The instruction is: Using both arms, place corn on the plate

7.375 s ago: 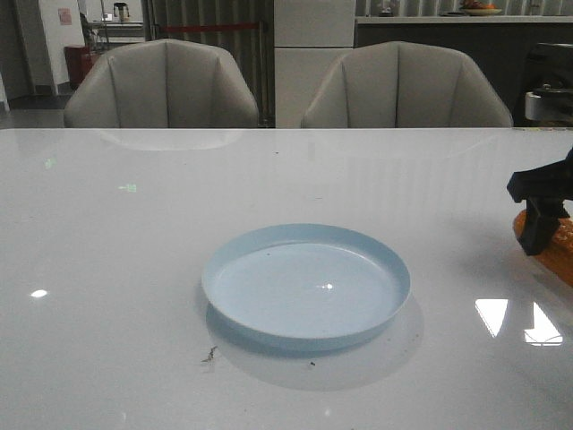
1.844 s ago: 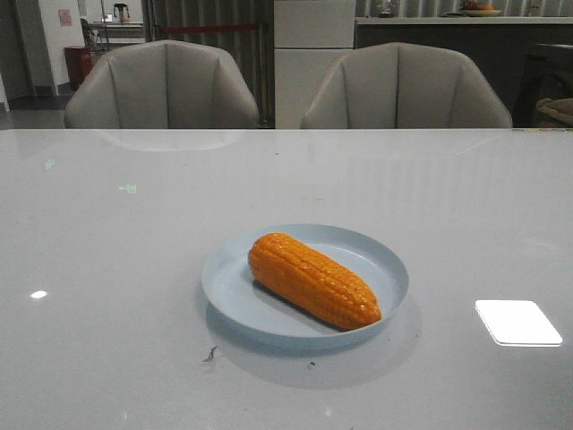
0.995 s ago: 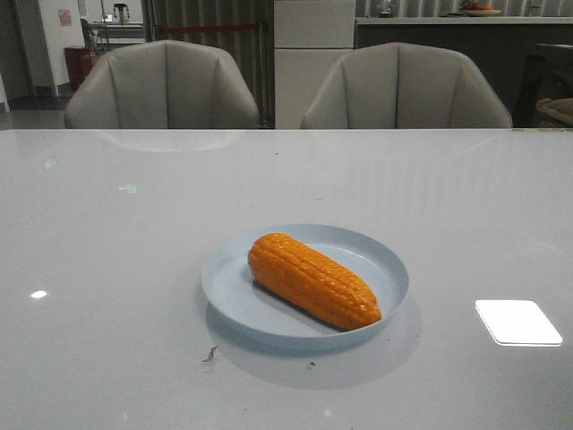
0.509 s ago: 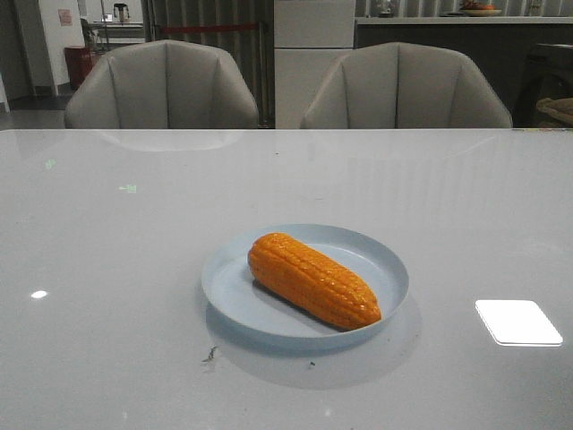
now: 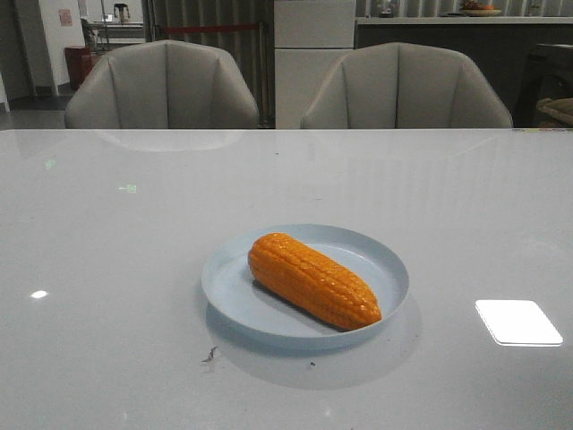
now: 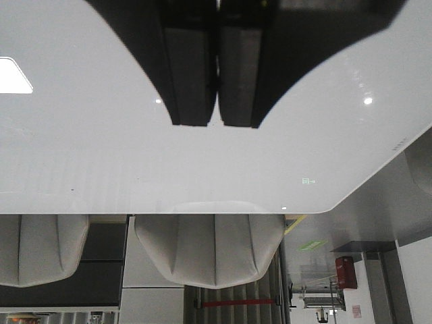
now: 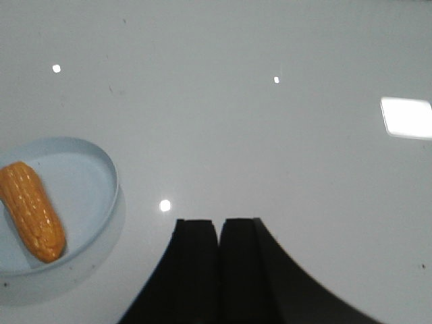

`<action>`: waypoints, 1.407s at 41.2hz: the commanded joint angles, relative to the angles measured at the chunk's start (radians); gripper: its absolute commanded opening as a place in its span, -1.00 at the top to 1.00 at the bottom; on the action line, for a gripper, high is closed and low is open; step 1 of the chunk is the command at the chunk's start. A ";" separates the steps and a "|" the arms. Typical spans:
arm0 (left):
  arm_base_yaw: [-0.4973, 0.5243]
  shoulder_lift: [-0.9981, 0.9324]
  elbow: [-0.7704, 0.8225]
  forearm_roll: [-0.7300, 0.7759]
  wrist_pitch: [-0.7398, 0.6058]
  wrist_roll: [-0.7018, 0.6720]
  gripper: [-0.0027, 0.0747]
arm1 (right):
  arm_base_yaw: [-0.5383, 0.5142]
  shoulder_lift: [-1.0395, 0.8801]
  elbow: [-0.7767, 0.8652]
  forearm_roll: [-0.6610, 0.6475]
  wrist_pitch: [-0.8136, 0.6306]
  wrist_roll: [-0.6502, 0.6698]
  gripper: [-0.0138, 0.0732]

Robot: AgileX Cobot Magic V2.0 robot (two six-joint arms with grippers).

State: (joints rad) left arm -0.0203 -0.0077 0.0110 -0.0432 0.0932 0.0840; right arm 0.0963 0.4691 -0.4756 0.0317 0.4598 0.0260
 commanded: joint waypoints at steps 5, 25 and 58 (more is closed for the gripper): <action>0.001 -0.019 0.038 -0.009 -0.087 0.000 0.67 | 0.002 -0.137 0.131 0.032 -0.318 -0.002 0.55; 0.001 -0.019 0.038 -0.009 -0.093 0.000 0.67 | 0.002 -0.488 0.483 0.036 -0.402 -0.002 0.55; 0.001 -0.019 0.038 -0.009 -0.087 0.000 0.67 | 0.002 -0.504 0.483 0.036 -0.378 -0.002 0.55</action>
State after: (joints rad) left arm -0.0203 -0.0077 0.0110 -0.0432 0.0914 0.0862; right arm 0.0985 -0.0093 0.0313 0.0675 0.1589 0.0260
